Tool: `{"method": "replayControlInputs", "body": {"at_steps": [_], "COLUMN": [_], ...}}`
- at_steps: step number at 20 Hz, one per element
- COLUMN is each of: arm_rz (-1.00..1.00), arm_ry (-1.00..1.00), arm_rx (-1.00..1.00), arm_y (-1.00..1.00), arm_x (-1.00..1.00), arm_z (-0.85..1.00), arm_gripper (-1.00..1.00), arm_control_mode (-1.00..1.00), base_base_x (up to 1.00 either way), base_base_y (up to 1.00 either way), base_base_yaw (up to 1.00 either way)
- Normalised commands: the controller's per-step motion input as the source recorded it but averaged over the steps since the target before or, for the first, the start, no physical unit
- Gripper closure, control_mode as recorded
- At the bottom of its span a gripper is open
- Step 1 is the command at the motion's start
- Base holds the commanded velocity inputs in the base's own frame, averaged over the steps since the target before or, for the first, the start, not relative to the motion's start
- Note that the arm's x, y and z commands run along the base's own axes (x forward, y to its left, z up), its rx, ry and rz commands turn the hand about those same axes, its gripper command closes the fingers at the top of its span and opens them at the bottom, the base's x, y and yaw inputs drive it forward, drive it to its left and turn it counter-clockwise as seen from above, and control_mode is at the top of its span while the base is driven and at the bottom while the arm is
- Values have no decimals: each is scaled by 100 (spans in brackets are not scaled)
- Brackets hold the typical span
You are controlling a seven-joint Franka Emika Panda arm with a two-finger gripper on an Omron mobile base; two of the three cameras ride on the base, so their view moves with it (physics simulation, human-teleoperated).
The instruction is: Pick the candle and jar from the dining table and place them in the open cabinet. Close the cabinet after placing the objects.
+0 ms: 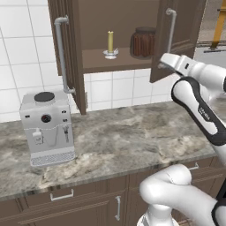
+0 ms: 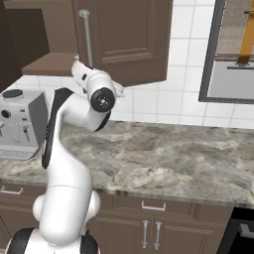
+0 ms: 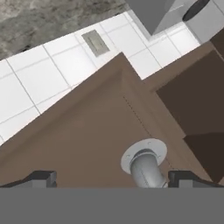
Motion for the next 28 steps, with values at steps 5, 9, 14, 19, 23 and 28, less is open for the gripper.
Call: {"method": "replayControlInputs", "body": {"at_steps": [5,9,14,19,23,28], "arm_rz": [-3,-4,-6,-9,-11,-11], "arm_ry": [0,0,0,2,2,2], "arm_rx": [-11,-11,-14,-17,-14,-13], "arm_y": [0,0,-2,-1,0,0], "arm_x": [74,59,53,53,50,49], "arm_z": [-17,-16,-13,-13,-12,-13], "arm_gripper": [-100,-100,-100,-100,-100,-100], "arm_control_mode": [-100,-100,-100,-100,-100,-100], "base_base_x": [0,0,0,0,0,0], "base_base_y": [0,0,0,0,0,0], "base_base_yaw": [0,0,0,0,0,0]}}
